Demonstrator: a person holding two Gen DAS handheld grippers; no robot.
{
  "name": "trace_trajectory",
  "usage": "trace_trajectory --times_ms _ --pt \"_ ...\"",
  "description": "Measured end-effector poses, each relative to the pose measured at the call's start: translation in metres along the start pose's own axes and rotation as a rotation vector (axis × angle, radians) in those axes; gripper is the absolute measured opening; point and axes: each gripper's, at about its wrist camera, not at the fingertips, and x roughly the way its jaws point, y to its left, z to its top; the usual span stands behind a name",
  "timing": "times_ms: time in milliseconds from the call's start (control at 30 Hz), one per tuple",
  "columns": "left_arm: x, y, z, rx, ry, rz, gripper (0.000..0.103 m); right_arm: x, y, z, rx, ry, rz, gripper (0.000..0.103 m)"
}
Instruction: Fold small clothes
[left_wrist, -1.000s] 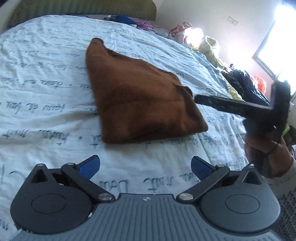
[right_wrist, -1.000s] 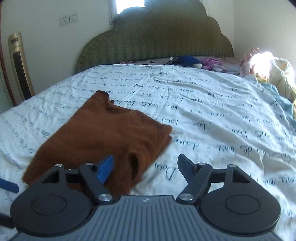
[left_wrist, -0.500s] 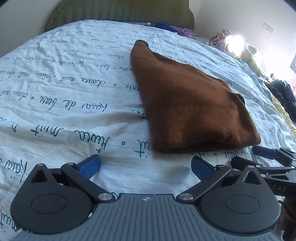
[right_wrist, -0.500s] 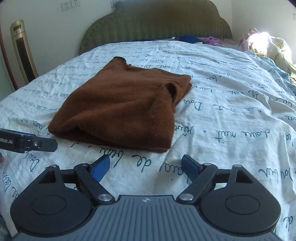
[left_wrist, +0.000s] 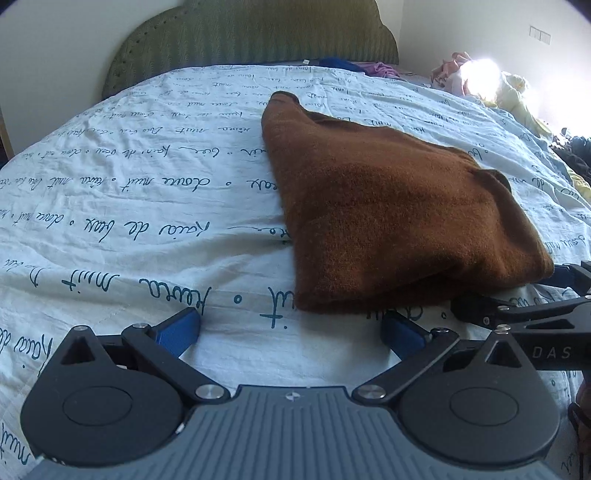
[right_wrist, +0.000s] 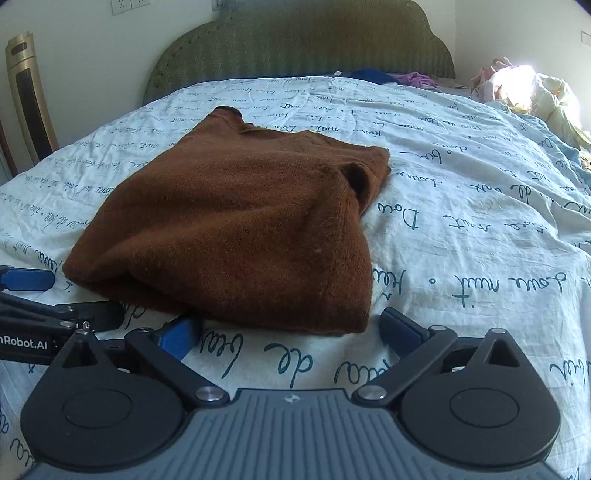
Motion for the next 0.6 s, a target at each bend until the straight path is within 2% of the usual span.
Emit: trace_trajectory --times_ms 233,400,600 --pt "0.001 0.000 0.005 -0.052 -0.003 0.017 0.103 0.002 0.000 0.000 -0.001 -0.009 0.002 0.103" --pt "0.009 -0.004 0.015 -0.093 0.026 0.103 0.103 0.007 -0.002 0.004 -0.014 -0.008 0.013 0.103" --pt "0.013 -0.009 0.015 -0.083 0.010 0.133 0.103 0.007 0.000 0.003 -0.011 -0.013 0.001 0.103"
